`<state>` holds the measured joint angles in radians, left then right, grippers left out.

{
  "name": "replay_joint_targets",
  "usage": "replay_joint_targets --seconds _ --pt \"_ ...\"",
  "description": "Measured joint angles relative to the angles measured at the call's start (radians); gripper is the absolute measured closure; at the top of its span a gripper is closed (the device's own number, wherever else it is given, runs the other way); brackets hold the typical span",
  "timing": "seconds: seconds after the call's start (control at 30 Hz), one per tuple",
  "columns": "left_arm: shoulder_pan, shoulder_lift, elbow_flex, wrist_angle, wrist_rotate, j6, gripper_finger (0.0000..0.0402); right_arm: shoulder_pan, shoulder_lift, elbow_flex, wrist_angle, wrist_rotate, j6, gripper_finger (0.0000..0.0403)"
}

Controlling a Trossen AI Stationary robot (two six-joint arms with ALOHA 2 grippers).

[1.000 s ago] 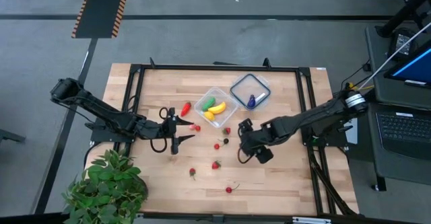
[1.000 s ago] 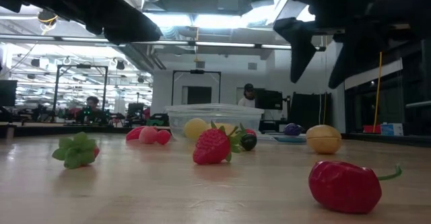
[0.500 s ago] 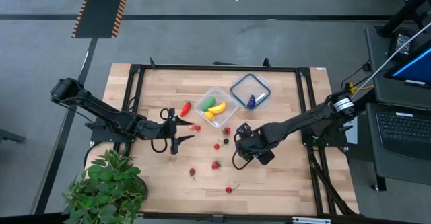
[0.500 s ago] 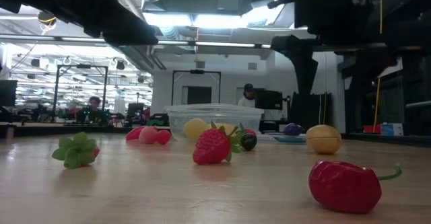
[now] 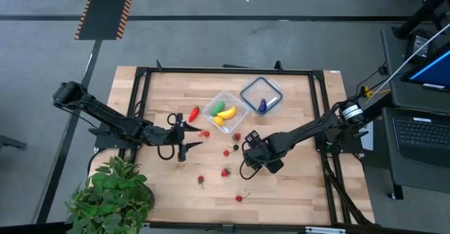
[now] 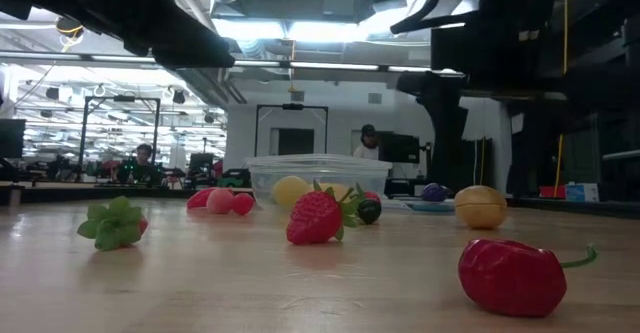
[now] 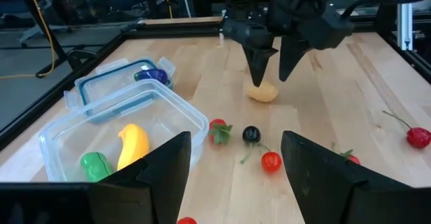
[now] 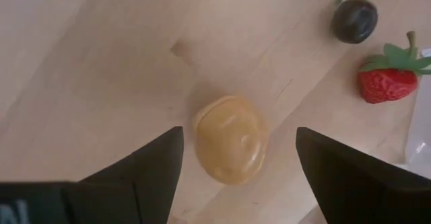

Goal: Pick and placing Produce into tupperware
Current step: Put the brown potato into the transparent container

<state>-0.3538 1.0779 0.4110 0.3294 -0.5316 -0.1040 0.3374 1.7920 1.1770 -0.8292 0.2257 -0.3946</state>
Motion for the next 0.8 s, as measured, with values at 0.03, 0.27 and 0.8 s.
replay_joint_targets --seconds 0.03,0.27,0.8 --pt "0.0 0.0 0.0 0.0 0.0 0.0 0.0176 -0.001 0.001 -0.001 -0.001 0.002 0.0 0.0116" --pt "0.0 0.0 0.0 -0.004 0.002 0.0 0.0176 -0.001 0.0 -0.005 -0.011 0.001 0.057 0.0116" --pt "0.0 0.0 0.0 -0.005 0.002 -0.001 0.0176 -0.001 0.0 -0.005 0.004 -0.007 0.07 0.0116"
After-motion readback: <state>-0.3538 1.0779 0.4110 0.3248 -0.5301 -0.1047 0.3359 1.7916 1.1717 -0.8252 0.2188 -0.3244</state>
